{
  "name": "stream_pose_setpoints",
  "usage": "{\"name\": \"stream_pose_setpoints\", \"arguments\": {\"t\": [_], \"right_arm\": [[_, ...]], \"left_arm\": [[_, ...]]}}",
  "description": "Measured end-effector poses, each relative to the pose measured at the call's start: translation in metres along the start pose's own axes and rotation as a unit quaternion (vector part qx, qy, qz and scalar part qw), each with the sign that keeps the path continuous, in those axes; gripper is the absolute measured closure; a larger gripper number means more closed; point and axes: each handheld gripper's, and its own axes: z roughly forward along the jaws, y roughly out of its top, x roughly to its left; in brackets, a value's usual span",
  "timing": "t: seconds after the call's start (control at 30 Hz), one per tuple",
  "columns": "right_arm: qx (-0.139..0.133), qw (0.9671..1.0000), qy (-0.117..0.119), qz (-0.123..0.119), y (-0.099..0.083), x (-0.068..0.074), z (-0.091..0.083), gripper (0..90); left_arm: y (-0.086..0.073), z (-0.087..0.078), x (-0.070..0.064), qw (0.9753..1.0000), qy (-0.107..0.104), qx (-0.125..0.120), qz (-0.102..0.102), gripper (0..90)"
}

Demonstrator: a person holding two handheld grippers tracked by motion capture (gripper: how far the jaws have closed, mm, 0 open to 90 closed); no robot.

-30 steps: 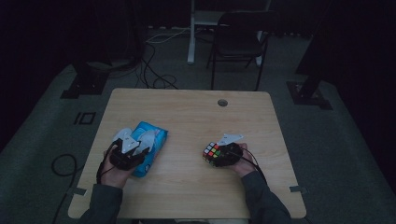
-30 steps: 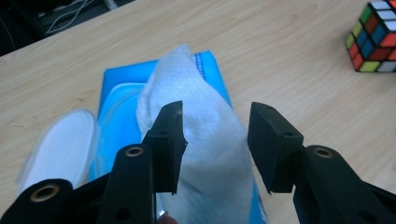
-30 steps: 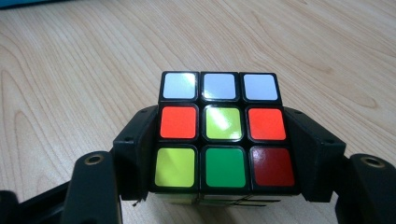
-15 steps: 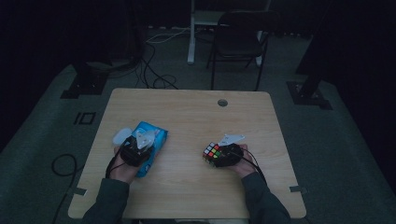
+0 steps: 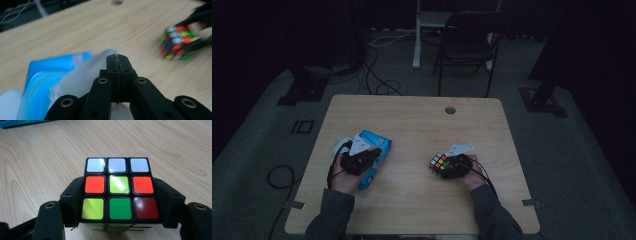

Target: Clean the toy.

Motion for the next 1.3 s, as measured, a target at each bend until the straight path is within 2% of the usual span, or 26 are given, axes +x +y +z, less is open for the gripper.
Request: {"name": "stream_pose_setpoints", "arguments": {"t": [0.07,0.13,0.2,0.23,0.33,0.4,0.43,0.47,0.6,0.77,0.87,0.97,1.0,1.07,1.2,1.3], "right_arm": [[0.0,1.0,0.0,0.001,0.0,0.0,0.0,33.4],[-0.002,1.0,-0.001,-0.002,0.0,0.0,0.0,33.4],[-0.002,1.0,-0.001,-0.002,0.0,0.0,0.0,33.4],[-0.002,1.0,-0.001,-0.002,0.0,0.0,0.0,33.4],[-0.001,1.0,-0.001,-0.001,-0.001,0.0,-0.001,33.4],[-0.002,1.0,-0.001,-0.001,-0.001,0.0,-0.001,33.4],[-0.001,1.0,-0.001,0.0,-0.002,0.0,-0.001,33.4],[-0.002,1.0,-0.001,0.0,-0.002,-0.001,-0.002,33.4],[-0.002,1.0,-0.003,0.001,-0.003,-0.001,-0.002,33.4],[-0.002,1.0,-0.003,0.001,-0.003,-0.001,-0.002,33.4],[-0.002,1.0,-0.003,0.001,-0.003,-0.001,-0.002,33.4],[-0.002,1.0,-0.003,0.001,-0.003,-0.001,-0.002,33.4],[-0.002,1.0,-0.004,0.001,-0.003,-0.001,-0.002,33.4],[-0.003,1.0,-0.004,0.002,-0.003,0.0,-0.002,33.4],[-0.002,1.0,-0.003,0.002,-0.003,0.0,-0.002,33.5],[-0.002,1.0,-0.004,0.002,-0.003,0.0,-0.002,33.4]], "left_arm": [[0.007,-0.002,-0.006,0.9996,-0.019,-0.017,0.008,90.0],[0.011,-0.004,-0.01,0.9991,-0.027,-0.026,0.019,90.0],[0.012,-0.003,-0.008,0.9994,-0.019,-0.025,0.016,89.8],[0.01,-0.001,-0.004,0.9994,-0.022,-0.025,0.008,88.7],[0.002,-0.001,0.003,0.9996,-0.022,-0.014,-0.01,74.3],[-0.001,-0.003,0.005,0.9995,-0.025,-0.015,-0.011,68.6],[-0.008,-0.006,0.008,0.9996,-0.021,-0.012,-0.017,68.6],[-0.012,-0.008,0.011,0.9995,-0.024,-0.005,-0.021,64.3],[-0.029,-0.018,0.019,0.998,-0.052,-0.003,-0.037,59.2],[-0.043,-0.03,0.019,0.997,-0.071,0.001,-0.03,55.7],[-0.047,-0.035,0.017,0.9967,-0.075,-0.004,-0.03,53.1],[-0.048,-0.033,0.013,0.9987,-0.044,0.02,-0.016,53.7],[-0.048,-0.032,0.013,0.9989,-0.035,0.027,-0.014,55.7],[-0.049,-0.029,0.013,0.9991,-0.006,0.04,-0.011,59.8],[-0.049,-0.016,0.014,0.9968,0.05,0.062,0.001,63.4],[-0.049,-0.006,0.016,0.995,0.07,0.071,0.007,59.7]]}}
